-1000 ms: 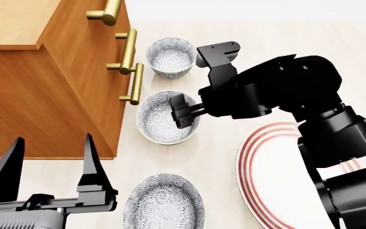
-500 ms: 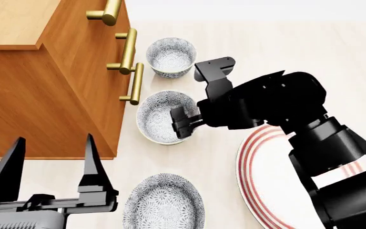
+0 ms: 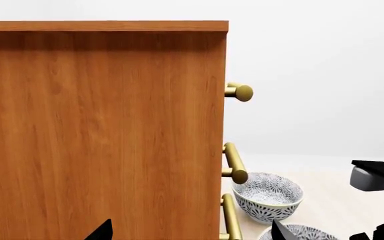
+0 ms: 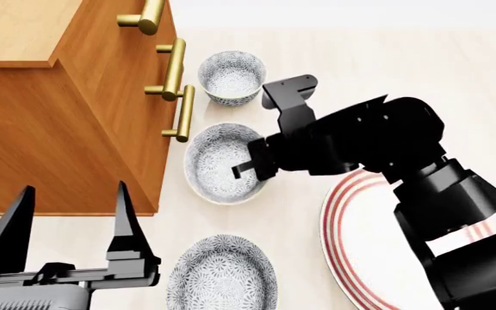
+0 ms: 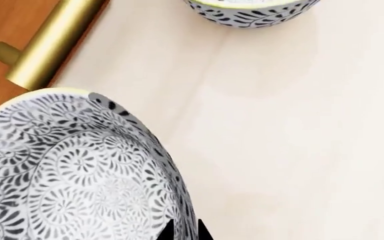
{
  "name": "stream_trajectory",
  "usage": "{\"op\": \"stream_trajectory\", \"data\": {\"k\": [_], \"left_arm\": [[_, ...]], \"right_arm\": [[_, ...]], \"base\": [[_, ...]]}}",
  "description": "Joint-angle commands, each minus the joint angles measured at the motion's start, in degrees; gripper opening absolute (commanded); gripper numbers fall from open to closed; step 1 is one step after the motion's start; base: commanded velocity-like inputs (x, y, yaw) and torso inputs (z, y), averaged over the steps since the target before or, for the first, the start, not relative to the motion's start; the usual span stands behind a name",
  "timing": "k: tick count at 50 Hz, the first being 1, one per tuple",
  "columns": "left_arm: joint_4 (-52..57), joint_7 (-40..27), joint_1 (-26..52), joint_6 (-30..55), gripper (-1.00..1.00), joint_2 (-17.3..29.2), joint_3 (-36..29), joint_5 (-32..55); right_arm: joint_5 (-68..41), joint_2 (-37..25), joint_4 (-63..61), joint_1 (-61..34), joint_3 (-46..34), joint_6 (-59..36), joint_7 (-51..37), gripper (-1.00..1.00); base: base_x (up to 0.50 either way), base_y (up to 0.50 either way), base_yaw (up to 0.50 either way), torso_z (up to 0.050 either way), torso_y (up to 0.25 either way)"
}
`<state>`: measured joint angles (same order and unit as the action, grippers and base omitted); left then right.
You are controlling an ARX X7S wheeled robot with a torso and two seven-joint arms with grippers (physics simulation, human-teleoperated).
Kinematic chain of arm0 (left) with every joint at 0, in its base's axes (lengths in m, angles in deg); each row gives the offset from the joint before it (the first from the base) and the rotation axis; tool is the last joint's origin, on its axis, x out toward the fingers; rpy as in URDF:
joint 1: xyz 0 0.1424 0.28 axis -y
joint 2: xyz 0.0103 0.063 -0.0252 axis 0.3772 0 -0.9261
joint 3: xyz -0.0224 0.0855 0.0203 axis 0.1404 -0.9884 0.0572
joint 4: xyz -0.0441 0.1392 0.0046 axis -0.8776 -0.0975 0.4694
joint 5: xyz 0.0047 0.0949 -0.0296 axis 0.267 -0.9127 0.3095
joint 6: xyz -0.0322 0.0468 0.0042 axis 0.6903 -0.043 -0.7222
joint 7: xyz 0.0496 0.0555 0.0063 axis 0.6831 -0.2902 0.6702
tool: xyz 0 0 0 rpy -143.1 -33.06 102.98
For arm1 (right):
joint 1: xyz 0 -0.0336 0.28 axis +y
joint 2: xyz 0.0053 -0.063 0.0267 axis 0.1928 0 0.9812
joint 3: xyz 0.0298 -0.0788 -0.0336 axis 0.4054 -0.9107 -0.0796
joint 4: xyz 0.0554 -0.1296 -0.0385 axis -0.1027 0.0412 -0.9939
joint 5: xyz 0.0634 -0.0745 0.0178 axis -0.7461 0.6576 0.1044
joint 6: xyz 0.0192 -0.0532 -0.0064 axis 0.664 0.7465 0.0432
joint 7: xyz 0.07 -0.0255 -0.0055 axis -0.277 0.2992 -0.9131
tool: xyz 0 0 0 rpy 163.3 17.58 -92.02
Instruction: Put the bowl in the middle on the plate.
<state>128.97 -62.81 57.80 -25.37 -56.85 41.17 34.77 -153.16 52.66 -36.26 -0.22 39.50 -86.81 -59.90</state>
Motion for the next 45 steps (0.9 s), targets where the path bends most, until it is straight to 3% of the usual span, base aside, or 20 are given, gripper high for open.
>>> {"op": "stream_trajectory", "data": {"k": [1,27,45], "left_arm": [[0.0,-0.7,0.2,0.1,1.0,0.4,-0.4,0.1],[0.2,-2.3,0.2,-0.1,1.0,1.6,-0.4,0.7],[0.0,-3.2,0.4,-0.3,1.0,2.4,-0.8,1.1]], "right_arm": [[-0.8,-1.2,-1.7,-0.9,0.2,-1.6,-1.6,-1.0],[-15.3,-9.3,-12.3,-5.5,9.8,-13.5,-17.4,-1.0],[-39.7,-21.8,-21.1,-0.8,21.1,-13.1,-35.8,-1.0]], "base": [[0.0,0.0,0.0,0.0,0.0],[0.0,0.0,0.0,0.0,0.0],[0.0,0.0,0.0,0.0,0.0]]}}
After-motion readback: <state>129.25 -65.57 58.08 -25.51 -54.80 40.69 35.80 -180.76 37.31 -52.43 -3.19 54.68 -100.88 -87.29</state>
